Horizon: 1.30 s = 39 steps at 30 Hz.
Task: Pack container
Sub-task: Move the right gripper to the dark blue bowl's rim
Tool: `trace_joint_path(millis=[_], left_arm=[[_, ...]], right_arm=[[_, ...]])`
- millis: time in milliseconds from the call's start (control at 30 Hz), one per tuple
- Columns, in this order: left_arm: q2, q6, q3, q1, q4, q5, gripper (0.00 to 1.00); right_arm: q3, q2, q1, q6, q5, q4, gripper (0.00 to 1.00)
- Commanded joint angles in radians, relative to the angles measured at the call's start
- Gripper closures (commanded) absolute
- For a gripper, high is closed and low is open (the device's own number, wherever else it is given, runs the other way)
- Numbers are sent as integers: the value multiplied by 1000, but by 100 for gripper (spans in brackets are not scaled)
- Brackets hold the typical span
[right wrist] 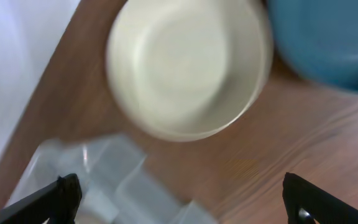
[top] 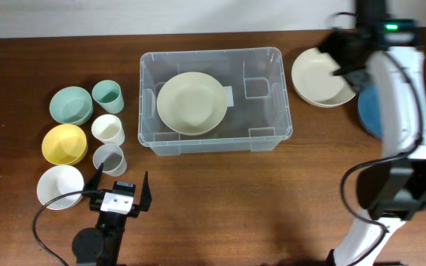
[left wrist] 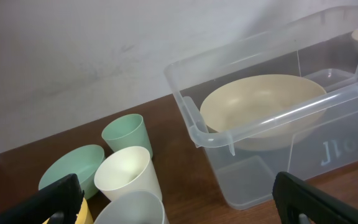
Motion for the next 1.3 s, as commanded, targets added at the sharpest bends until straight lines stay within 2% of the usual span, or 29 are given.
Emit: trace_joint_path(millis=[0,200,367,500,600,733,933,1000,1100,1267], left_arm=[[-6,8,-5,4,-1,7,0],[-7,8,-6,4,-1,7,0],[-7,8,-5,4,-1,7,0],[-7,8,-6,4,-2,7,0],[-6,8,-5,4,-1,7,0],[-7,8,-5,4,-1,7,0],[-7,8,-6,4,-1,7,0],[-7,8,-5,4,-1,7,0],[-7,8,-6,4,-1,7,0],[-7,8,-6,4,-2,7,0]], right_arm=[[-77,-3,-50,14,-105,31,1],[-173,26,-89,21,-84,55,1],[-175,26,-118,34,-63,80,1],[-175,26,-166,35,13,34,1],[-176,26,-242,34,73,-43,1],[-179,26,-372,16,31,-146,1],[-218,25,-496,-23,-17,-186,1],[-241,25,-523,-25,-31,-170,1],[-290,25,-542,-116,-74,-71,1],[-361,26,-546,-144,-89,51,1]])
